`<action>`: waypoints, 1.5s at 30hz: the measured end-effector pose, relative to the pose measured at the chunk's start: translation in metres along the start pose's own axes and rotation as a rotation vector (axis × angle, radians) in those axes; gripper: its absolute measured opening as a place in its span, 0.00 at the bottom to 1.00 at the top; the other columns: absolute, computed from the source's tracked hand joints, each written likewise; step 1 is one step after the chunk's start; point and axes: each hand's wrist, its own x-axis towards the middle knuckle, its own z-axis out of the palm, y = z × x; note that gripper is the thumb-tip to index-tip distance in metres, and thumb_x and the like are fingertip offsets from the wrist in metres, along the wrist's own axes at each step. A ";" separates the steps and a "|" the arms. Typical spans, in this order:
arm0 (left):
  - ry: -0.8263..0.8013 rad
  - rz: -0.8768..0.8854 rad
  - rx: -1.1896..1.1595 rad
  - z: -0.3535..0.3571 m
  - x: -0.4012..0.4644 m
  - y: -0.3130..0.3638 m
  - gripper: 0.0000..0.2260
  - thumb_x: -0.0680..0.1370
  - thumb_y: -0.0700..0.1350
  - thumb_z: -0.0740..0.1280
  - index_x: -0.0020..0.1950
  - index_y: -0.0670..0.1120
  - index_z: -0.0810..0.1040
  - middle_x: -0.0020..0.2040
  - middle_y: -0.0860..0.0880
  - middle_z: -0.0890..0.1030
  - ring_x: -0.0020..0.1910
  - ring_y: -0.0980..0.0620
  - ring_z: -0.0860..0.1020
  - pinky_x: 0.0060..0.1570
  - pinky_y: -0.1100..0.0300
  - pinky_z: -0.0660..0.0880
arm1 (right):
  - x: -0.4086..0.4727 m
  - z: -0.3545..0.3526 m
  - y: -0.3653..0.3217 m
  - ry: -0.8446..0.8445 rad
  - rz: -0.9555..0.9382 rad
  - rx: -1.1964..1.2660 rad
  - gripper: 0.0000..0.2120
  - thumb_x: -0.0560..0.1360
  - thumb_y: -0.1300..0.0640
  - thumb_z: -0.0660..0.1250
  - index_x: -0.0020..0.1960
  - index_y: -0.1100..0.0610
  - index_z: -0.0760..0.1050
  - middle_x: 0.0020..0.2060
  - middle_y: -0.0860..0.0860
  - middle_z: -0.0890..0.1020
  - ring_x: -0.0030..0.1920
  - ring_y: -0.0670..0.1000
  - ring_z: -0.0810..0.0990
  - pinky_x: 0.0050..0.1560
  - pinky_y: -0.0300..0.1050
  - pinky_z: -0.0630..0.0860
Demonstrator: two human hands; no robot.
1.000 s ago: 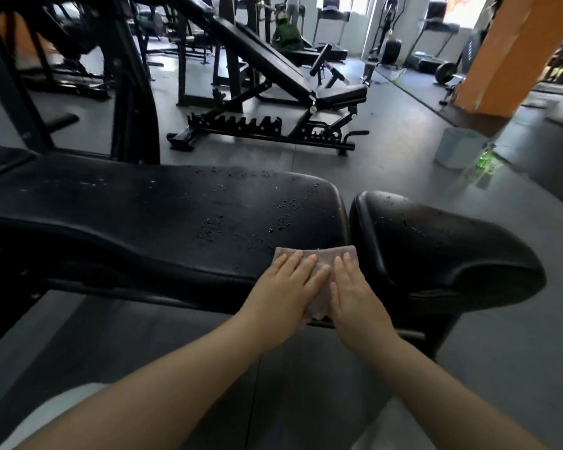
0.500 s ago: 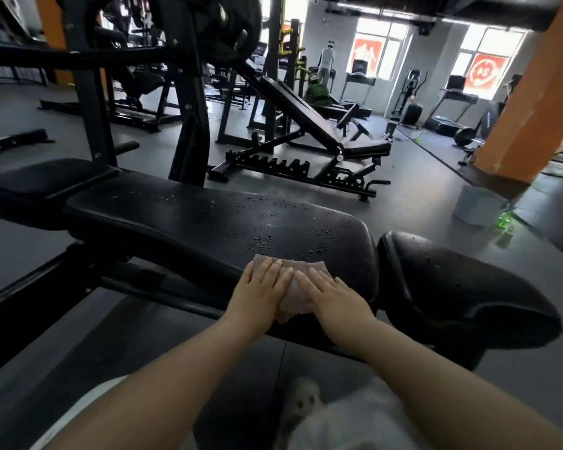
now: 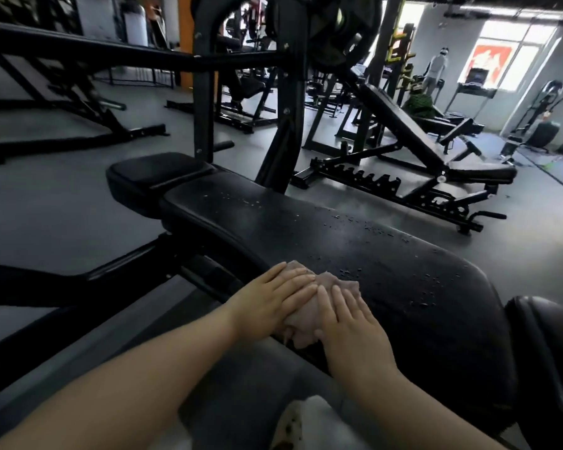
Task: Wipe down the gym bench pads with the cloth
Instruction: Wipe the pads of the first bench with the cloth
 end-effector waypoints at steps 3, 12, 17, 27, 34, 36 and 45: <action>-0.001 -0.062 0.014 0.011 -0.015 -0.040 0.25 0.77 0.49 0.55 0.73 0.42 0.60 0.71 0.44 0.68 0.72 0.46 0.65 0.70 0.47 0.57 | 0.037 -0.004 -0.029 0.049 -0.025 -0.006 0.40 0.52 0.51 0.82 0.60 0.66 0.77 0.54 0.65 0.81 0.53 0.61 0.82 0.54 0.56 0.76; 0.036 -0.231 0.102 0.033 -0.048 -0.149 0.25 0.73 0.45 0.54 0.69 0.41 0.62 0.65 0.43 0.75 0.66 0.45 0.72 0.68 0.47 0.63 | 0.159 -0.016 -0.102 -0.126 -0.120 -0.077 0.35 0.82 0.52 0.53 0.75 0.60 0.31 0.76 0.62 0.42 0.76 0.60 0.44 0.74 0.52 0.41; 0.033 -0.270 0.063 0.047 -0.073 -0.196 0.25 0.74 0.46 0.55 0.71 0.41 0.62 0.68 0.42 0.73 0.69 0.46 0.63 0.70 0.49 0.53 | 0.199 -0.011 -0.135 -0.128 -0.143 -0.070 0.33 0.82 0.53 0.50 0.75 0.60 0.32 0.76 0.62 0.42 0.76 0.60 0.44 0.74 0.52 0.40; -0.065 -0.416 0.104 0.047 -0.105 -0.258 0.30 0.74 0.50 0.59 0.75 0.42 0.58 0.74 0.44 0.62 0.73 0.46 0.61 0.70 0.53 0.53 | 0.263 -0.009 -0.194 -0.068 -0.183 0.037 0.32 0.82 0.51 0.51 0.77 0.59 0.36 0.76 0.62 0.46 0.76 0.60 0.46 0.74 0.52 0.41; 0.249 -0.970 -0.995 0.036 -0.108 -0.250 0.27 0.71 0.43 0.72 0.67 0.47 0.67 0.47 0.48 0.82 0.44 0.48 0.82 0.41 0.46 0.80 | 0.269 -0.018 -0.188 -0.076 -0.209 0.090 0.32 0.81 0.48 0.55 0.78 0.52 0.42 0.77 0.56 0.51 0.77 0.54 0.49 0.75 0.51 0.45; 0.166 -1.188 -1.193 0.027 -0.113 -0.244 0.36 0.64 0.46 0.74 0.68 0.42 0.63 0.40 0.48 0.81 0.40 0.47 0.81 0.36 0.53 0.79 | 0.264 -0.019 -0.184 -0.084 -0.214 0.099 0.33 0.80 0.48 0.58 0.78 0.51 0.43 0.77 0.55 0.52 0.77 0.53 0.50 0.74 0.52 0.45; 0.416 -1.225 -1.292 -0.006 -0.117 -0.242 0.17 0.73 0.44 0.72 0.58 0.48 0.70 0.49 0.49 0.77 0.45 0.55 0.77 0.38 0.65 0.75 | 0.256 -0.028 -0.202 0.190 -0.277 0.278 0.28 0.72 0.40 0.66 0.68 0.49 0.67 0.66 0.48 0.72 0.66 0.50 0.70 0.67 0.47 0.62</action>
